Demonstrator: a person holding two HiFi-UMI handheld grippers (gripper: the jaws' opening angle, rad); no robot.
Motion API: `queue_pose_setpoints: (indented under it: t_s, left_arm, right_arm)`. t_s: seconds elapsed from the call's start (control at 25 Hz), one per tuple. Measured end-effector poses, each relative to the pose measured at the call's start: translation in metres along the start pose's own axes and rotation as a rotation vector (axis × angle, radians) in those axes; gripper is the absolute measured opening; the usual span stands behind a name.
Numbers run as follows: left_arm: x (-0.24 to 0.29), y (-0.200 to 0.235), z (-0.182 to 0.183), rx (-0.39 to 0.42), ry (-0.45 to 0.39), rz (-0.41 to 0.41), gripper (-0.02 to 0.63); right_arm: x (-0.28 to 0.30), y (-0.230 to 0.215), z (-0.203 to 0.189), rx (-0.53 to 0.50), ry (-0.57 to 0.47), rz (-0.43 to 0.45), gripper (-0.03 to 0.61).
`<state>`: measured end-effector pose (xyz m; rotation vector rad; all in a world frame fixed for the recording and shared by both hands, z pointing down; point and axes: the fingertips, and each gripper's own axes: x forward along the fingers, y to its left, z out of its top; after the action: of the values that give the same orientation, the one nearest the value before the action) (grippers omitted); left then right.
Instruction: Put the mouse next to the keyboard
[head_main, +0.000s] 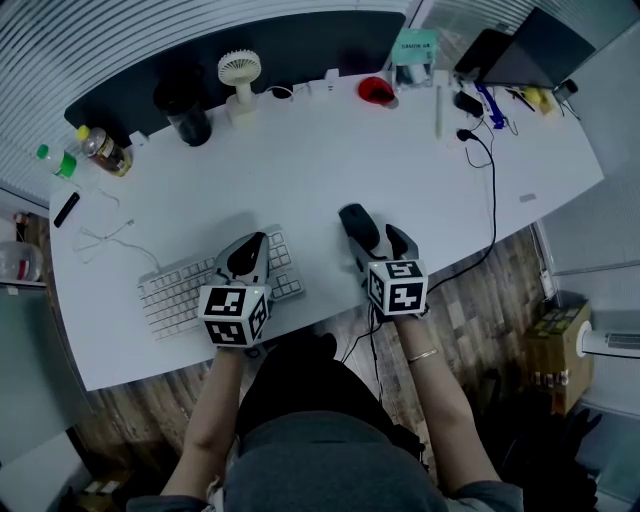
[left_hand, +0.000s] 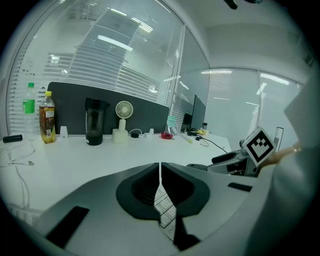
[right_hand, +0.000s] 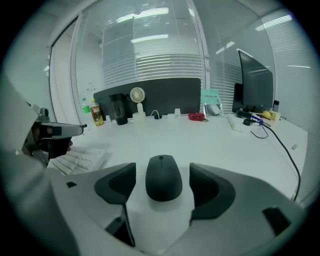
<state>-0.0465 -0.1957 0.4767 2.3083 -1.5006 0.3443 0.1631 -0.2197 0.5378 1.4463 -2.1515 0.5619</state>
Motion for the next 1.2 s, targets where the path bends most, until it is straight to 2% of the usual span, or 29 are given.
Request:
queue_pose_setpoints:
  t_s: [0.28, 0.84, 1.04, 1.2]
  left_arm:
    - [-0.002, -0.018, 0.001, 0.019, -0.008, -0.016, 0.029]
    - [-0.013, -0.051, 0.002, 0.05, -0.02, -0.014, 0.029]
    - [-0.019, -0.063, 0.001, 0.062, -0.023, -0.013, 0.029]
    - [-0.024, -0.07, -0.002, 0.068, -0.023, -0.009, 0.029]
  right_arm:
    - [-0.025, 0.008, 0.005, 0.058, -0.063, 0.034, 0.302]
    - [-0.079, 0.007, 0.008, 0.091, -0.169, 0.062, 0.116]
    - [-0.097, 0.002, 0.001, 0.106, -0.192, 0.046, 0.018]
    - [-0.108, 0.002, -0.005, 0.104, -0.201, 0.051, 0.005]
